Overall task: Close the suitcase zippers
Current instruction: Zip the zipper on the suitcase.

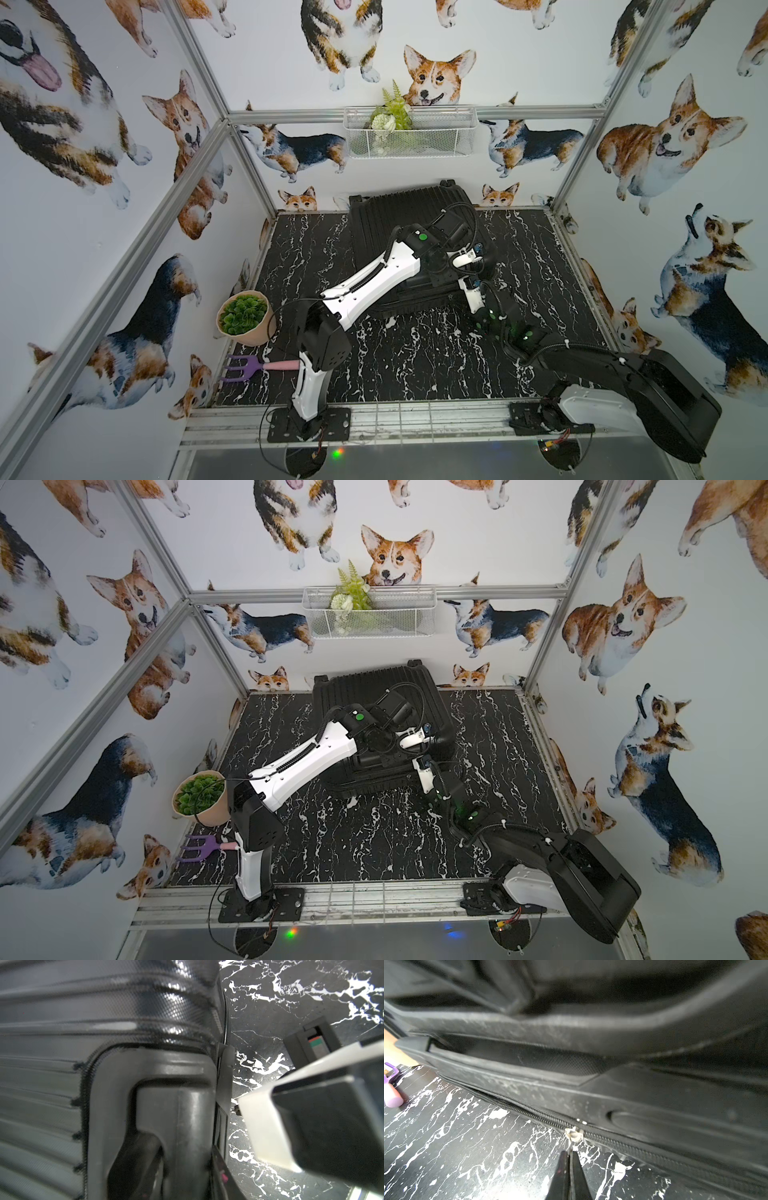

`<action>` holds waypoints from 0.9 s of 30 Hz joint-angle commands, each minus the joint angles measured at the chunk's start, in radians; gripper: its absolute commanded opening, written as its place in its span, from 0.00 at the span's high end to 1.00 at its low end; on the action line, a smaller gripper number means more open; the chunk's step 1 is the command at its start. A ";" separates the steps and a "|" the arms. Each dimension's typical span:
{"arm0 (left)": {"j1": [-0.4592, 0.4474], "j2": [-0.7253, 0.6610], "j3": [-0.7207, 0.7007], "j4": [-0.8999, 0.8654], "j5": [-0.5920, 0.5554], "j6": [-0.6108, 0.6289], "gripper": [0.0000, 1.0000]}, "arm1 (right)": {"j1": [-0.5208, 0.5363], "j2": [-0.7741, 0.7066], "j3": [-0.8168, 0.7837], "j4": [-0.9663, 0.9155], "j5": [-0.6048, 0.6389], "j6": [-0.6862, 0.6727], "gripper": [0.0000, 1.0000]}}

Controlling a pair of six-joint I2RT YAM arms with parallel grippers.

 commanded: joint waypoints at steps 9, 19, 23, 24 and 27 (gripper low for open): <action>0.000 0.036 0.056 0.242 -0.173 -0.359 0.96 | 0.043 0.072 0.031 0.102 -0.141 -0.013 1.00; -0.001 0.162 0.179 0.304 -0.172 -0.535 0.97 | 0.155 0.165 0.077 0.209 -0.112 0.003 1.00; 0.003 0.225 0.251 0.324 -0.187 -0.583 0.97 | 0.184 0.178 0.090 0.213 -0.122 -0.001 1.00; 0.003 0.241 0.273 0.326 -0.197 -0.607 0.97 | 0.191 0.179 0.092 0.218 -0.125 -0.004 1.00; 0.008 0.279 0.321 0.345 -0.222 -0.665 0.97 | 0.213 0.178 0.095 0.226 -0.154 -0.009 1.00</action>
